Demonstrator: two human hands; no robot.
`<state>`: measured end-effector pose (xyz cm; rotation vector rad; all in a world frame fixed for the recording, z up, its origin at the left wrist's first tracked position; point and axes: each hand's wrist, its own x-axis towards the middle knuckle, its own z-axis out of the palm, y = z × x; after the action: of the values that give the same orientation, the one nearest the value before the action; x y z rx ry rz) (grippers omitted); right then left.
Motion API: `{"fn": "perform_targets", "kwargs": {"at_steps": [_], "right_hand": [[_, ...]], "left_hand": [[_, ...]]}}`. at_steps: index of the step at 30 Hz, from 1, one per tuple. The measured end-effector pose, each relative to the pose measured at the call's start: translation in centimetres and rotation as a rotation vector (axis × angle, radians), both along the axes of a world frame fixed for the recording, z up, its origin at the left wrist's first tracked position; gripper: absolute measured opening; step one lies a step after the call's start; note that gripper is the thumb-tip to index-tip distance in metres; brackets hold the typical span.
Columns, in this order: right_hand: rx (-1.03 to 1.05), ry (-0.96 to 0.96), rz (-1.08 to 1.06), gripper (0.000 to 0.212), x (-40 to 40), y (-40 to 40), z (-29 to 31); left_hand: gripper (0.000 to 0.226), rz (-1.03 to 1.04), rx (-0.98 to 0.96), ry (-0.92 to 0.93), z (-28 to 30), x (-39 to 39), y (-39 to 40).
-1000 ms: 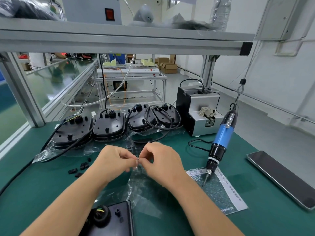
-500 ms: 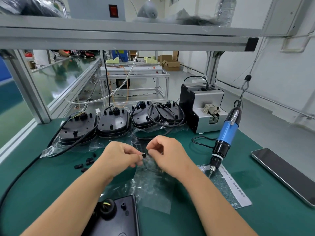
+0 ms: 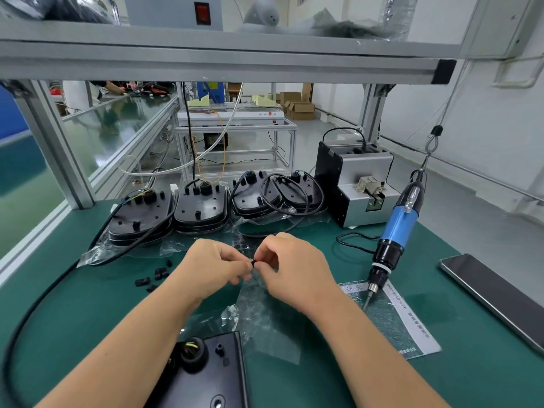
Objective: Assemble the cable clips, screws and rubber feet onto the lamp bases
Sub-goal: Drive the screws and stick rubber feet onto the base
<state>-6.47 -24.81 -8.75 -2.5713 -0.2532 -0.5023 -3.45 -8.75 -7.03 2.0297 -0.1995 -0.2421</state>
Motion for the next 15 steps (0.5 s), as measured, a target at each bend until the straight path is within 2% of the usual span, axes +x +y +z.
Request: {"fn": "perform_targets", "kwargs": {"at_steps": [7, 15], "right_hand": [[-0.179, -0.141, 0.024, 0.002, -0.32, 0.43, 0.35], [-0.224, -0.18, 0.09, 0.004, -0.3, 0.38, 0.46]], "left_hand": [[0.022, -0.002, 0.025, 0.007, -0.2, 0.23, -0.09], [0.024, 0.012, 0.01, 0.02, -0.37, 0.32, -0.11]]}}
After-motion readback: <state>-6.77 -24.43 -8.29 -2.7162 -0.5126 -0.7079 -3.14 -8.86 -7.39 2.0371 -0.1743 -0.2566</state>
